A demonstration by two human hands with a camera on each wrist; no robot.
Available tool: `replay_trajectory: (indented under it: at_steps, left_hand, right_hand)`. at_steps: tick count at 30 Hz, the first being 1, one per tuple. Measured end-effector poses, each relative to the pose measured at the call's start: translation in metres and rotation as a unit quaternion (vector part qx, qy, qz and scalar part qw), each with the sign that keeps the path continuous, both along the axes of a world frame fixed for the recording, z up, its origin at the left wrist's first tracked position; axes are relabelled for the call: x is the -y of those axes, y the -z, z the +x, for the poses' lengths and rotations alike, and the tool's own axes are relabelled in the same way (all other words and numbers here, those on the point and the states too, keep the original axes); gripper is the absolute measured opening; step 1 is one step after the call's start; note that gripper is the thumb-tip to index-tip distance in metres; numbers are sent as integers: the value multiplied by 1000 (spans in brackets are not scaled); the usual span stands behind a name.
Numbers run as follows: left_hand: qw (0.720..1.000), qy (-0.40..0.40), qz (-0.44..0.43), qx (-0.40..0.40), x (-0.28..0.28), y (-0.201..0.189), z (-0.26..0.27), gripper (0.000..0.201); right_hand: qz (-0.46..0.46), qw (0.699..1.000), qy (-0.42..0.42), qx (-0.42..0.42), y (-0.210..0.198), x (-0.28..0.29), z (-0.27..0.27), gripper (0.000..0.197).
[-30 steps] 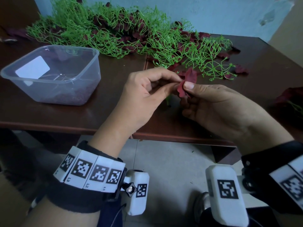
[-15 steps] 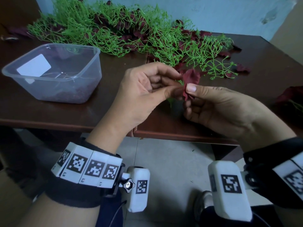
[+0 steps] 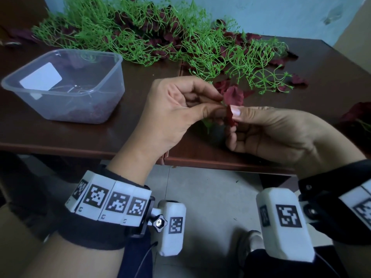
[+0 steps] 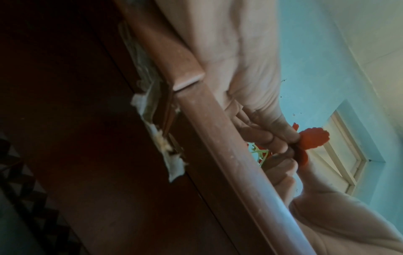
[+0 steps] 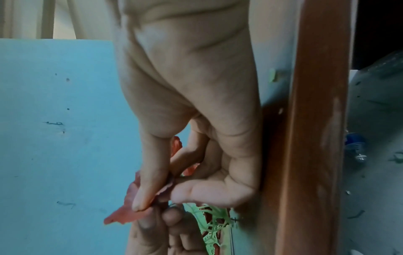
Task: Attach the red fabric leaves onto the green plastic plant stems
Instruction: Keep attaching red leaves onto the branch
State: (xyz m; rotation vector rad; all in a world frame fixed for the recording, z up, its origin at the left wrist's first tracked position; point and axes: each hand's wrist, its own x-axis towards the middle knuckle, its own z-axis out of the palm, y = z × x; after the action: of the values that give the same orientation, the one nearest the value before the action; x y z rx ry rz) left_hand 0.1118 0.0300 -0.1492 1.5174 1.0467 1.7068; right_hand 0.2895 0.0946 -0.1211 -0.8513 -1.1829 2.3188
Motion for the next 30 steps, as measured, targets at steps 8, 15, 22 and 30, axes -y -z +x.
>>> replay_trajectory:
  at_steps: [8,15,22,30]
  left_hand:
    - [999,-47,-10,6,1,-1,-1,24]
    - [1000,-24,-3,-6,-1,-1,3,24]
    - [1000,6,5,-11,0,0,1,30]
    - [999,-16,-2,-39,-4,4,-4,56]
  right_hand:
    - [2,998,63,10,-4,7,-7,28]
    - [-5,998,59,-3,-6,7,-2,8]
    - [17,998,59,29,-6,10,-5,6]
    - [106,990,79,51,-2,11,-5,12]
